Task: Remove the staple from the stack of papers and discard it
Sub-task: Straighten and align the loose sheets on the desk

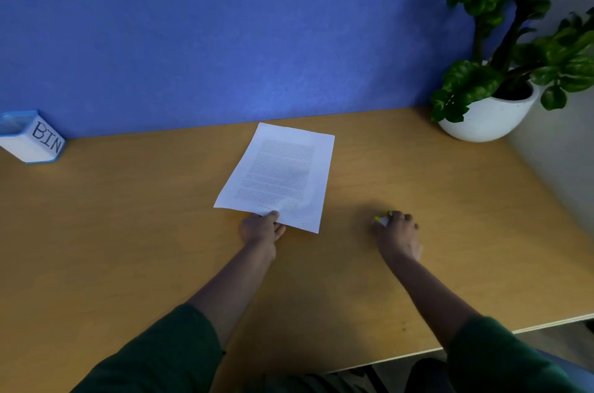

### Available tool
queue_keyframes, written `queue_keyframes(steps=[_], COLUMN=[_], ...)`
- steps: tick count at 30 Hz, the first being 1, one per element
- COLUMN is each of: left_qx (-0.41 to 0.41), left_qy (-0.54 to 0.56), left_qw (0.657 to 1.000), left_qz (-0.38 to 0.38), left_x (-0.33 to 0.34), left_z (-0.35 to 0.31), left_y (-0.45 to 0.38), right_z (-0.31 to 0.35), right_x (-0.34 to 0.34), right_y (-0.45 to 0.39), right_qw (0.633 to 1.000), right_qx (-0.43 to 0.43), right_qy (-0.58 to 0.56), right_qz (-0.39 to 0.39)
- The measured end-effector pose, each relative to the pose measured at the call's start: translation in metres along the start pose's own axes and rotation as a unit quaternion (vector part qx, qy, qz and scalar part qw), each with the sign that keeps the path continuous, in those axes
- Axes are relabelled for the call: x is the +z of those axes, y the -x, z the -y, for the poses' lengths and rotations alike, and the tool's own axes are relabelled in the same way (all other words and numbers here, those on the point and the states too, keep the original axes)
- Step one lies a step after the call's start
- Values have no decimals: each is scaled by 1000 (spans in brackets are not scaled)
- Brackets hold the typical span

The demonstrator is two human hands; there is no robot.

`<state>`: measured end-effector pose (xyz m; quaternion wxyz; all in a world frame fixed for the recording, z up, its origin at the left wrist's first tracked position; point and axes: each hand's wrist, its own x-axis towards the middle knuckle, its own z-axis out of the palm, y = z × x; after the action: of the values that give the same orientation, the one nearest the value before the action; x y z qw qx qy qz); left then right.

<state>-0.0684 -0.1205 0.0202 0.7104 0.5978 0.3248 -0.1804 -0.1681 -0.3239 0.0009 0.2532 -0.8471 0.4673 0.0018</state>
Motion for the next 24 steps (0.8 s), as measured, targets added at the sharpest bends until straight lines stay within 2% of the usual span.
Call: queue_keyframes(steps=[3,7,13,17,20,22,24], left_qx=[-6,-8,-6,20,106,182,251], left_qy=[-4,-14,-26,-141,-312,-427,-506], left_qw=[1000,1000,1000,986,930,866,802], left_qz=[-3,-1,11,82,161,188,192], left_x=[1,2,0,-6,-11,-10,-4], left_z=[-1,-1,-1,-23,-62,-93,-123], left_y=[0,1,-2,-9,-19,-24,-25], right_z=[-10,-10,-6,10,32,50,72], right_x=[-2,-1,-3,-10,-18,-23,-25], right_y=[-20,-32,-37,-35,-35,-35,-34], right_qw=[996,992,992,993,981,967,956], right_qx=[-33,-43,-31,-82,-177,-241,-288], right_qy=[80,110,111,57,25,10,-2], right_qz=[-29,-50,-47,-59,-81,-85,-57])
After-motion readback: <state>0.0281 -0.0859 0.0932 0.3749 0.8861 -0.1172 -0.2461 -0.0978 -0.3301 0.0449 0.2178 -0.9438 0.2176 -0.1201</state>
